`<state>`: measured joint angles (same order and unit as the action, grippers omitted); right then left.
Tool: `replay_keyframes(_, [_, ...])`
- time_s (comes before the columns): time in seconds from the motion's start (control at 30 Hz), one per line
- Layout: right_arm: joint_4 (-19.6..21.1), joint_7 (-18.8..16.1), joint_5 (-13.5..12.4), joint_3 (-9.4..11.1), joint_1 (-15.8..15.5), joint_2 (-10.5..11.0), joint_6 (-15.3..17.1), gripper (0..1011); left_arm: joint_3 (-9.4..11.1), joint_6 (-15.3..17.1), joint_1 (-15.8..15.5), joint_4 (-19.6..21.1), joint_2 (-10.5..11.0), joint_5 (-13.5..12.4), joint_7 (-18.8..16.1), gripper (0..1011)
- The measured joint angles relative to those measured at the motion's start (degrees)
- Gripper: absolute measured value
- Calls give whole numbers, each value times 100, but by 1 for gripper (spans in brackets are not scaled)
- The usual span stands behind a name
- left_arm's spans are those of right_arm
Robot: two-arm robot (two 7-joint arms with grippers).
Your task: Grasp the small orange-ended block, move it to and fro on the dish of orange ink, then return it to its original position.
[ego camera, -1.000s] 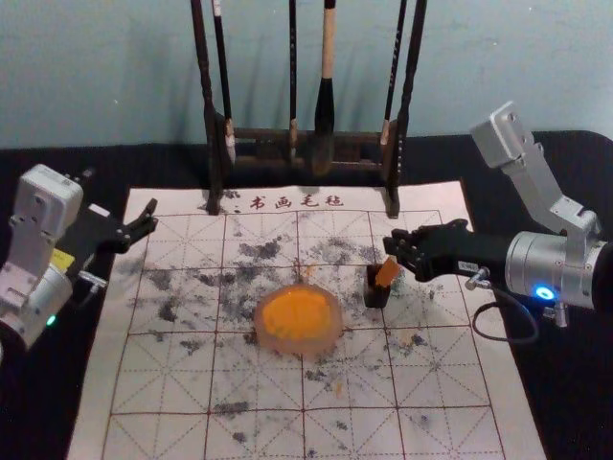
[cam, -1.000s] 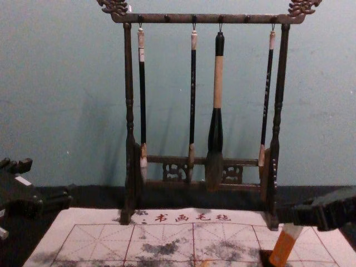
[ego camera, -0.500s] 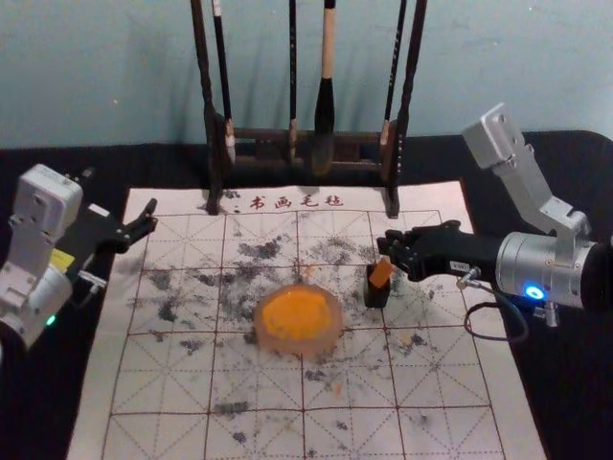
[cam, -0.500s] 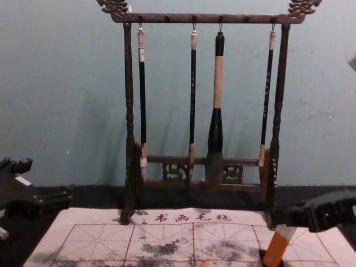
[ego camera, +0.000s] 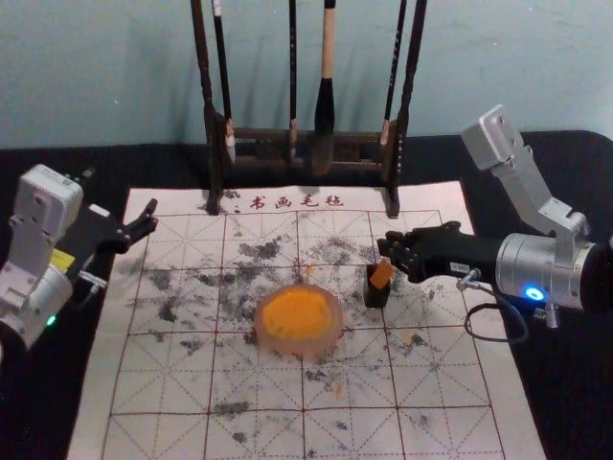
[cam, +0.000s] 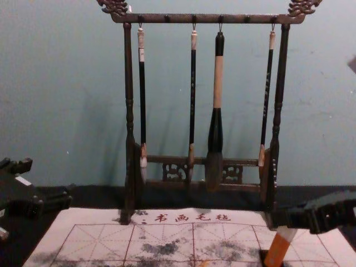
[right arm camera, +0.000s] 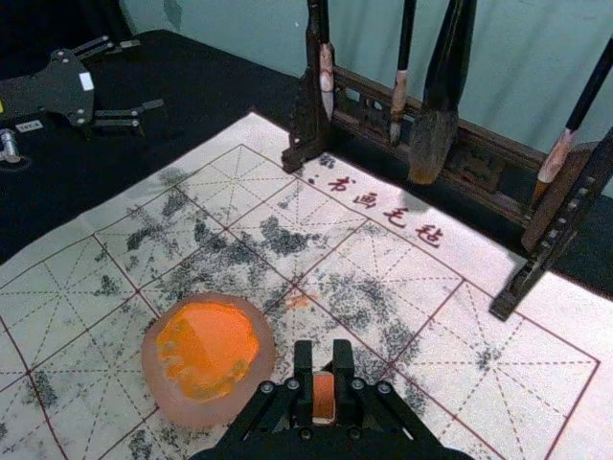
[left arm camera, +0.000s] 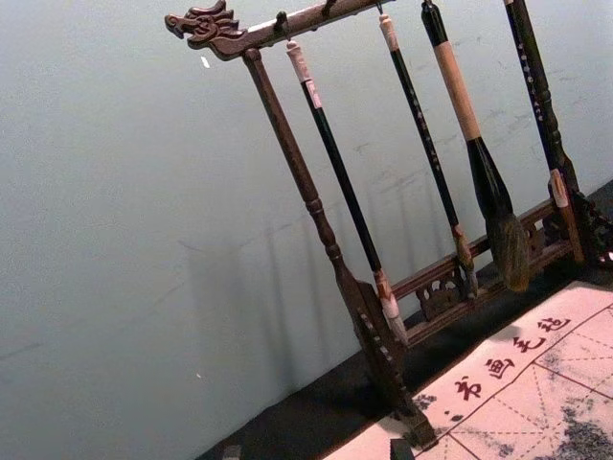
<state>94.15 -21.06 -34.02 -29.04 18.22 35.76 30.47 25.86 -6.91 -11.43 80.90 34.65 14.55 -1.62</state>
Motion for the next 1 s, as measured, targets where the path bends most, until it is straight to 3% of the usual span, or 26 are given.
replay_keyframes(0.33, [-10, 19, 11, 15, -25, 2, 15, 123, 0, 0, 0, 0, 0, 0, 0, 1001])
replay_keyframes(1.0, [-231, 107, 97, -49, -34, -205, 68, 123, 0, 0, 0, 0, 0, 0, 0, 1001])
